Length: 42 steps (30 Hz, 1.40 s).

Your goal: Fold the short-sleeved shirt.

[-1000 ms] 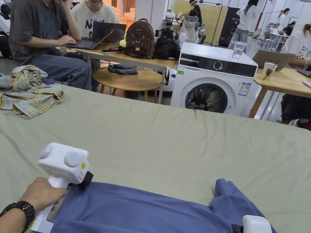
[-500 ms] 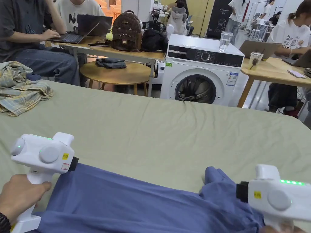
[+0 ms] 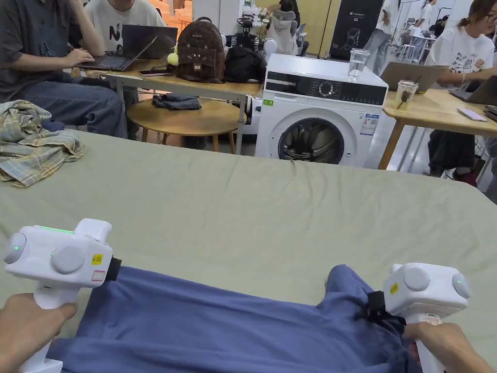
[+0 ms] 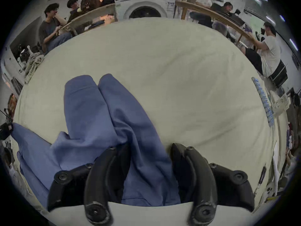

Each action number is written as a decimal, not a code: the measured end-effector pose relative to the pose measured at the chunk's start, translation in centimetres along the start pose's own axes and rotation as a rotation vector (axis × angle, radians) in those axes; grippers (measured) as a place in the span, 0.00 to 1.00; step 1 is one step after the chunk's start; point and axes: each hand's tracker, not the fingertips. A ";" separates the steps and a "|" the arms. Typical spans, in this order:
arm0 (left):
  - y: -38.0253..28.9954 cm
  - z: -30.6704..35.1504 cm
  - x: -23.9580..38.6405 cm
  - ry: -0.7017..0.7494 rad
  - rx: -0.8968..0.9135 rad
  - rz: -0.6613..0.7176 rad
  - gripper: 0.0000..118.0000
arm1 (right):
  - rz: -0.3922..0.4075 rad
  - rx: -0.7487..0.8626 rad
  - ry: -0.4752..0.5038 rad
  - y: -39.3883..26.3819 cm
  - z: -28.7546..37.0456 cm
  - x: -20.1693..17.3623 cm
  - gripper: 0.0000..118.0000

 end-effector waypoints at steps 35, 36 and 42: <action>-11.8 11.3 -1.8 -0.067 -0.002 0.048 0.00 | 0.070 0.234 0.032 -21.7 21.2 0.0 0.00; -12.3 11.1 -1.8 -0.064 -0.021 0.037 0.00 | 0.070 0.202 0.025 -22.1 20.8 0.0 0.00; -14.7 9.2 -1.9 -0.060 -0.169 0.026 0.00 | 0.106 0.079 -0.022 -24.4 17.9 0.1 0.00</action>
